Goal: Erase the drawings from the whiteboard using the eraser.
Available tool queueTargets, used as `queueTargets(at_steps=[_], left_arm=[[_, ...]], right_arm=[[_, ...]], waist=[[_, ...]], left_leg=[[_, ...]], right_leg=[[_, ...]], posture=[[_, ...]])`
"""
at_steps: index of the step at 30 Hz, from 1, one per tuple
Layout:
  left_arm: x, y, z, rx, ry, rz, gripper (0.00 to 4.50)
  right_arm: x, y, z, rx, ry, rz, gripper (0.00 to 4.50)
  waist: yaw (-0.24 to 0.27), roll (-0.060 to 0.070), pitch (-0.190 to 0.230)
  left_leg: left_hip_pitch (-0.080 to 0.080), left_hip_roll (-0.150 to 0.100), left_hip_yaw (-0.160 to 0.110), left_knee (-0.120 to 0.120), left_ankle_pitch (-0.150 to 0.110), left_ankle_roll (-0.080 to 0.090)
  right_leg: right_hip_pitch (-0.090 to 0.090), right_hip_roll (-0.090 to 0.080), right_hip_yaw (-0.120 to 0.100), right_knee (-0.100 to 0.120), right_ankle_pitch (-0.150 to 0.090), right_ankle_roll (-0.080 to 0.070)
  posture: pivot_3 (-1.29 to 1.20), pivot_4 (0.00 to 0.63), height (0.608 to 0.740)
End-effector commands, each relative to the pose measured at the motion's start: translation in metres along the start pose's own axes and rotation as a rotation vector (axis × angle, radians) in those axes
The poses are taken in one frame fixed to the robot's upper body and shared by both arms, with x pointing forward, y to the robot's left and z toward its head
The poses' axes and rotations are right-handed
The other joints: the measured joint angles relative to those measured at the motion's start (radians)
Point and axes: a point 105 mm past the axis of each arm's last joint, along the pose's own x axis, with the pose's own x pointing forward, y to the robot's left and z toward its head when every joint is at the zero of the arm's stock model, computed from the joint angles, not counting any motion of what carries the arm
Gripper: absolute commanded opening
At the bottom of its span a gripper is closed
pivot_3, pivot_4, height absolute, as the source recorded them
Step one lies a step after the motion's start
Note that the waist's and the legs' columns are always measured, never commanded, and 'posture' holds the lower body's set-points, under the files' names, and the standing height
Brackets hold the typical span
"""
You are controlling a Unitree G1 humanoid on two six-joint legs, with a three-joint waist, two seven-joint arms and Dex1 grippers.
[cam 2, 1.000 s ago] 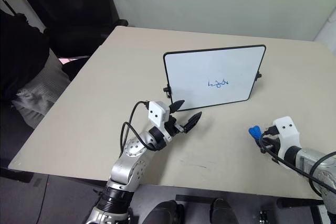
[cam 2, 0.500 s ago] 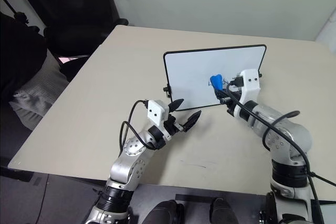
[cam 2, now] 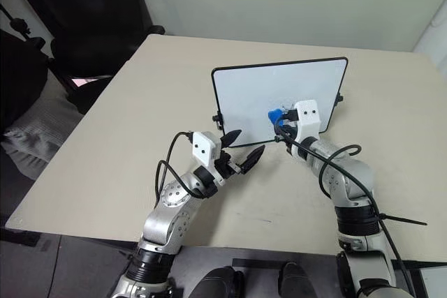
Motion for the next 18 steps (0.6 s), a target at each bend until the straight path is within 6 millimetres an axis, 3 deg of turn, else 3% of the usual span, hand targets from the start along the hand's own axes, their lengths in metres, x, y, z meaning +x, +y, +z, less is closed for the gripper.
queueTargets(at_steps=[1, 11, 18], left_arm=[[-0.002, -0.002, 0.013, 0.01, -0.044, -0.001, 4.5], [-0.003, -0.002, 0.014, 0.008, -0.042, -0.011, 4.5], [0.0, -0.003, 0.014, 0.0, -0.046, -0.016, 4.5]], right_arm=[[0.001, -0.003, 0.001, -0.02, -0.006, -0.028, 0.36], [-0.008, -0.026, 0.043, 0.022, -0.154, -0.099, 0.36], [-0.011, -0.042, 0.037, 0.031, -0.123, -0.173, 0.36]], waist=[[0.0, 0.0, 0.0], [0.0, 0.0, 0.0], [0.0, 0.0, 0.0]], left_leg=[[0.0, 0.0, 0.0, 0.0, 0.0, 0.0], [-0.002, 0.0, 0.0, 0.0, 0.006, -0.001], [-0.003, 0.0, 0.0, 0.0, 0.007, -0.001]], right_leg=[[0.0, 0.0, 0.0, 0.0, 0.0, -0.001], [-0.002, 0.0, 0.001, 0.0, 0.007, -0.005], [-0.003, 0.0, 0.001, 0.0, 0.008, -0.005]], posture=[[0.0, 0.15, 0.74], [0.0, 0.15, 0.74], [0.0, 0.15, 0.74]])
